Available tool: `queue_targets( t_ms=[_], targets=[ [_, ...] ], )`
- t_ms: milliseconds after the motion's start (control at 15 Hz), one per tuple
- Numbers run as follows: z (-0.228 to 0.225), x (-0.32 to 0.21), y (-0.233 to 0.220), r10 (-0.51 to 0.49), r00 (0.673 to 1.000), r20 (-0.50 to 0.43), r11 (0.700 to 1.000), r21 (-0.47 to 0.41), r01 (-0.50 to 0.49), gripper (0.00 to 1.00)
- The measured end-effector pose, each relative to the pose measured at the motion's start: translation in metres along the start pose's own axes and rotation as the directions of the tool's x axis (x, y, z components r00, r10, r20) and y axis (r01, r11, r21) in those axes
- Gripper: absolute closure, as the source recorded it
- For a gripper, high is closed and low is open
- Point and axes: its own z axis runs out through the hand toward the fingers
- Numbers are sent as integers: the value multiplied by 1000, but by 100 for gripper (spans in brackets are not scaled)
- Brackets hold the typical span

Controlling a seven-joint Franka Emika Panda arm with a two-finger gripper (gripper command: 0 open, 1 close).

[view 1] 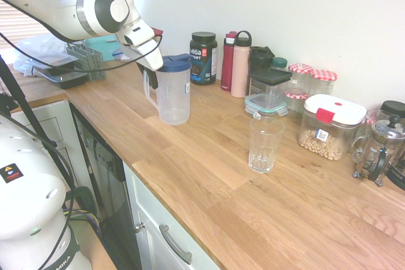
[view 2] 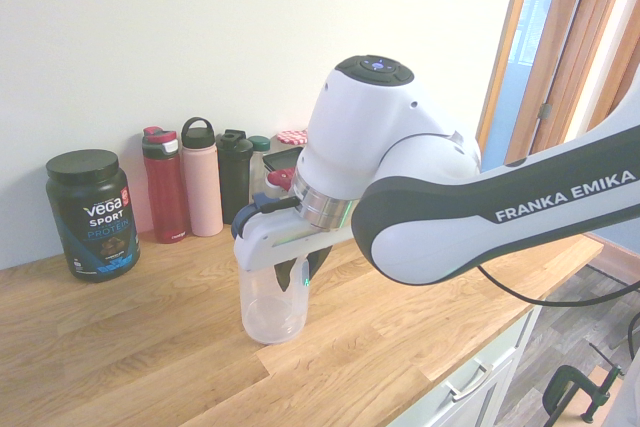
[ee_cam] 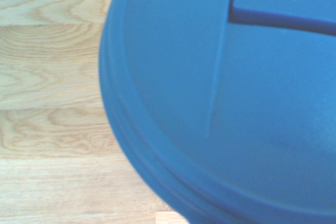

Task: Pour me some water

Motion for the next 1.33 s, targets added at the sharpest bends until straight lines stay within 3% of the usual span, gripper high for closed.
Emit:
queue_targets(
  t_ms=[600, 800, 1067, 1333],
  targets=[
    [-5, 7, 0, 10, 1000, 2, 1000, 8, -10, 100],
    [-36, 23, 11, -28, 999, 25, 1000, 14, 27, 100],
    [-98, 69, 61, -170, 978, 121, 985, 12, 169, 100],
    [-136, 128, 126, -242, 958, 157, 970, 20, 242, 100]
  ],
)
